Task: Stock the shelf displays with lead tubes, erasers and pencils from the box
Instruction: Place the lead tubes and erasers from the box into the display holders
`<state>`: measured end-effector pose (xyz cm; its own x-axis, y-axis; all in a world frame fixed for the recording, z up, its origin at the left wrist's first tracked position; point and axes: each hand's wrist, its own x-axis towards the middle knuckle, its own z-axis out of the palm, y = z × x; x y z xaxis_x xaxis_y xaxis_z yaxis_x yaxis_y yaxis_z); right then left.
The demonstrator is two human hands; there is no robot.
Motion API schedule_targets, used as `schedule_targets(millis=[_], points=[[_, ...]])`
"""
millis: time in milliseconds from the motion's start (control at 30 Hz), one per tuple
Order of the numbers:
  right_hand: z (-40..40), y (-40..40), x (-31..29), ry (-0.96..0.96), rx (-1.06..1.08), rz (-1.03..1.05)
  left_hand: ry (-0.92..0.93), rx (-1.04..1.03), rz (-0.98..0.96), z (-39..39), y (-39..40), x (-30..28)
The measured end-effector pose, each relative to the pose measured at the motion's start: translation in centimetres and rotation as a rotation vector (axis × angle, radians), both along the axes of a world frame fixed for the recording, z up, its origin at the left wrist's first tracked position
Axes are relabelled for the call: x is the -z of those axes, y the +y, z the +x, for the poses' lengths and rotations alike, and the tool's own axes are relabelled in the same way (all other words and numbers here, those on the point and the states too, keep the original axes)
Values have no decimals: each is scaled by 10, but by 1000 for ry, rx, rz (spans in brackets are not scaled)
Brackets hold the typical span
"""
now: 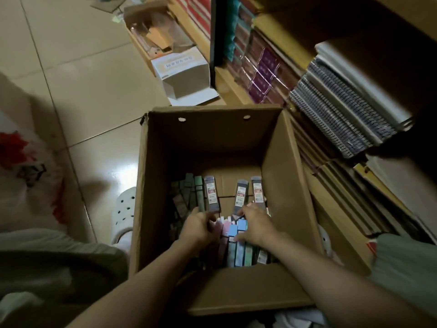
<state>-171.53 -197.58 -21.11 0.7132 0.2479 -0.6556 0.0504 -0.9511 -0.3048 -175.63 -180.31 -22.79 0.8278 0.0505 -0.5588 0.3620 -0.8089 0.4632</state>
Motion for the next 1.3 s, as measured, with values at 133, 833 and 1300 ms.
schedule_targets(millis=[133,833,1300], points=[[-9,0,13,-58,-93,-101,40,44,-9,-1,1,11],[-9,-3,-7,-12,501,341,-94,-518,-604,1,-14,-8],[42,10,-56,212,615,542,110,-428,-992,24,-18,-19]])
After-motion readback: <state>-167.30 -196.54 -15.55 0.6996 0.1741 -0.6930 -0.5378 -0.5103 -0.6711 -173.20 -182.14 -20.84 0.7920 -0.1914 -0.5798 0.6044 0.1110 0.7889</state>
